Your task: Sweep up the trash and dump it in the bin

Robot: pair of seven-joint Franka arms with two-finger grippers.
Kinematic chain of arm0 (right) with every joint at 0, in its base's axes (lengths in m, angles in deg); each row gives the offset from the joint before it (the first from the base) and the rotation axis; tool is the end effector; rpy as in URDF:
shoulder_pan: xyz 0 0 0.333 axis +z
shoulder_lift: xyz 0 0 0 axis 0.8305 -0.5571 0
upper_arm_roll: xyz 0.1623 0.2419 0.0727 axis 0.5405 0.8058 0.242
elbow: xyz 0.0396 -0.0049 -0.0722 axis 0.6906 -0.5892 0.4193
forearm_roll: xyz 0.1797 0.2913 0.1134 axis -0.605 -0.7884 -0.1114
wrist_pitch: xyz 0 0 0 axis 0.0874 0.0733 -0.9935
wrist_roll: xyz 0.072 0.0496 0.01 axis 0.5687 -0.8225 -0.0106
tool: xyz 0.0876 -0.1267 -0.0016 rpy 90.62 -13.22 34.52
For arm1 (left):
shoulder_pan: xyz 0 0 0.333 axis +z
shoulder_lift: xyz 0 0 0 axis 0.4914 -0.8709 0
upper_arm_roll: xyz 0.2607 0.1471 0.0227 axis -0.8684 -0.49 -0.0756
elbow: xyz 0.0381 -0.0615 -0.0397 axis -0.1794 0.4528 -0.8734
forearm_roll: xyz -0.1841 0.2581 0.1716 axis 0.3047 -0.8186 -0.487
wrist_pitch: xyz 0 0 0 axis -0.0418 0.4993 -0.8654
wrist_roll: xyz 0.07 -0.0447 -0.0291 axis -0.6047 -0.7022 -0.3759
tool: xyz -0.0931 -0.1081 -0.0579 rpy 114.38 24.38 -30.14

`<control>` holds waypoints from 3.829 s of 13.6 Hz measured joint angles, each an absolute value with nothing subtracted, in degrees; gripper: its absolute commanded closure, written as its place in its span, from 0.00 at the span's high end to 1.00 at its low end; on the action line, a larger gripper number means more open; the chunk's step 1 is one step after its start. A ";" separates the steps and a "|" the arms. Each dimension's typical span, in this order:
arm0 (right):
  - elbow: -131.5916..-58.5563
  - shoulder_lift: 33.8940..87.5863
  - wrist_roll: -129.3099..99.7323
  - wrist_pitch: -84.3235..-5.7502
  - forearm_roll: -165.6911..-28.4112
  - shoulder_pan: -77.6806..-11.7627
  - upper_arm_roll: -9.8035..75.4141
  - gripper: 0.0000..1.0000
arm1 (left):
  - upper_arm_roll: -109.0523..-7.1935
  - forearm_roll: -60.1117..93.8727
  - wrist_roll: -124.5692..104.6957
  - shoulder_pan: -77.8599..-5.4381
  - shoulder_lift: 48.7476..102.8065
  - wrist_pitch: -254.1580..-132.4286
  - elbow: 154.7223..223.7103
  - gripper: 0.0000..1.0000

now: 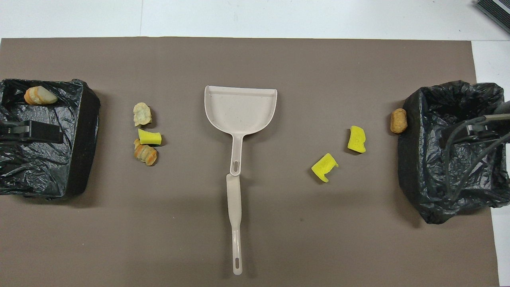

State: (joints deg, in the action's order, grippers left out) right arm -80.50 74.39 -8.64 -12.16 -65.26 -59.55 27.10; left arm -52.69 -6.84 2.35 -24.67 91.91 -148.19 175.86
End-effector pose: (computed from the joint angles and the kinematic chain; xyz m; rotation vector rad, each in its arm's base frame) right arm 0.5132 -0.0207 0.5475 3.1204 -0.0005 -0.1686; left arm 0.4960 -0.0395 0.5766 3.1264 -0.0132 0.0952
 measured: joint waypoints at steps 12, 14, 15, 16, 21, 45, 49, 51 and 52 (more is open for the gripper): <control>-80.50 74.39 -8.64 -12.17 -65.26 -59.52 27.00 1.00 | -52.69 -6.84 2.35 -24.67 91.91 -148.19 175.86 1.00; -80.50 74.38 -8.64 -12.17 -65.26 -59.52 27.00 1.00 | -52.69 -6.84 2.35 -24.67 91.91 -148.19 175.86 1.00; -80.50 74.39 -8.64 -12.17 -65.26 -59.52 27.00 1.00 | -52.69 -6.84 2.35 -24.67 91.91 -148.19 175.86 1.00; -80.50 74.39 -8.64 -12.16 -65.26 -59.51 27.00 1.00 | -52.69 -6.84 2.35 -24.67 91.91 -148.19 175.87 1.00; -80.33 74.33 -8.83 -12.17 -64.70 -58.12 27.24 1.00 | -52.69 -6.84 2.35 -24.67 91.91 -148.19 175.86 1.00; -79.37 49.33 33.67 -41.14 -68.49 -27.92 27.52 1.00 | -52.69 -6.84 2.35 -24.67 91.91 -148.19 175.87 1.00; -76.95 45.66 42.79 -43.81 -68.59 -22.07 27.54 0.99 | -52.69 -6.84 2.35 -24.67 91.91 -148.19 175.86 1.00; -76.82 45.23 43.04 -43.86 -68.59 -21.02 27.53 0.91 | -52.69 -6.84 2.35 -24.67 91.91 -148.19 175.86 1.00; -76.81 45.16 43.05 -44.28 -68.59 -20.75 27.53 0.80 | -52.69 -6.84 2.35 -24.67 91.91 -148.19 175.86 1.00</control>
State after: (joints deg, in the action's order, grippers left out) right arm -76.81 45.16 43.05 -44.28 -68.59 -20.75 27.53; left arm -52.69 -6.84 2.35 -24.67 91.91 -148.19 175.86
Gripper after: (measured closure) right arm 0.031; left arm 0.000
